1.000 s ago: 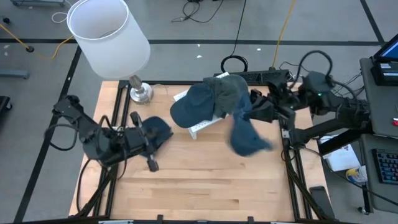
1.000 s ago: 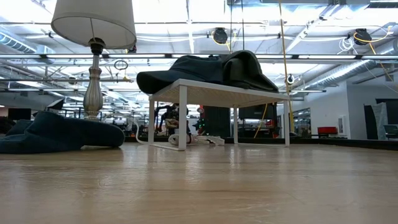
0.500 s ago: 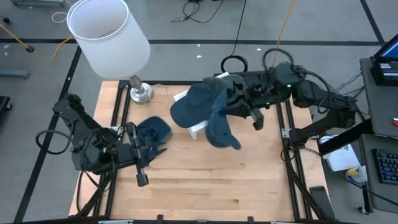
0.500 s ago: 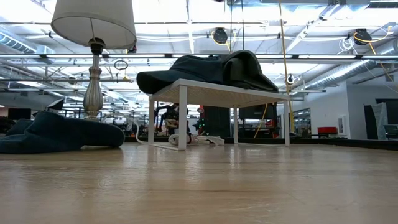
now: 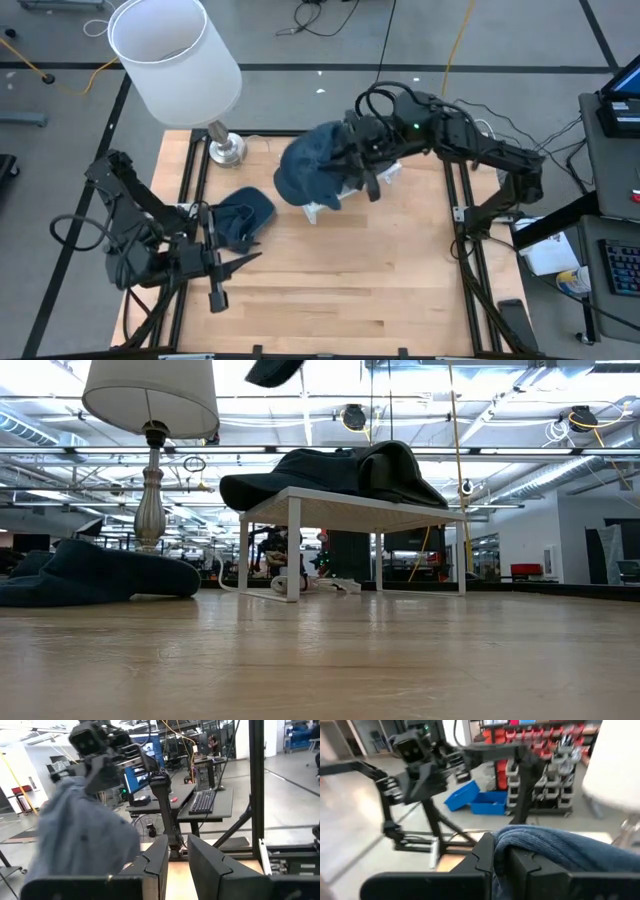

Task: Pick & Place hat
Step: Stack the blue cap on top of the other blue cap on the shelf

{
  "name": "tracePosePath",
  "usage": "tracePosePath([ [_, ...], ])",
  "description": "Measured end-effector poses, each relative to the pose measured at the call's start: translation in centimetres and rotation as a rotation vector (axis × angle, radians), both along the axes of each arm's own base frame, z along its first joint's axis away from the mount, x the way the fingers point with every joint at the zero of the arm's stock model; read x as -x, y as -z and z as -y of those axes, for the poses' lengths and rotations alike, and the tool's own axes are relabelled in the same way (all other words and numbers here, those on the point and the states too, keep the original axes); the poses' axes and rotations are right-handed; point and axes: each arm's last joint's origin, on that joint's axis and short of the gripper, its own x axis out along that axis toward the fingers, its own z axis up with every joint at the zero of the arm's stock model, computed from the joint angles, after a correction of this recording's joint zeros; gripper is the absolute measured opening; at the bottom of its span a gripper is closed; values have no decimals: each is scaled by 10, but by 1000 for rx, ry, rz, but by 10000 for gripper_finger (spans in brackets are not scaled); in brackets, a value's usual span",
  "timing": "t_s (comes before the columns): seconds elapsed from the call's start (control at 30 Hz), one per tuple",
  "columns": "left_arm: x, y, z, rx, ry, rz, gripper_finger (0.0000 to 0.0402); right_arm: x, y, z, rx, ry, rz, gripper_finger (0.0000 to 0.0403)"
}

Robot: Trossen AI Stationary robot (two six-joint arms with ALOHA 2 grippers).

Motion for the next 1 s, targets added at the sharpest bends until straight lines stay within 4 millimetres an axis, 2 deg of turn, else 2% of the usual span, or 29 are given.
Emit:
tracePosePath([
  [0.47, 10, -1, -1, -18, -16, -15, 76, -48, 24, 30, 408, 45, 114, 13],
  [0.8, 10, -1, -1, -11, -17, -13, 76, -68, 44, 44, 651, 32, 120, 14],
  [1.0, 8, -1, -3, 13, -27, -8, 76, -77, 53, 54, 708, 32, 112, 13],
])
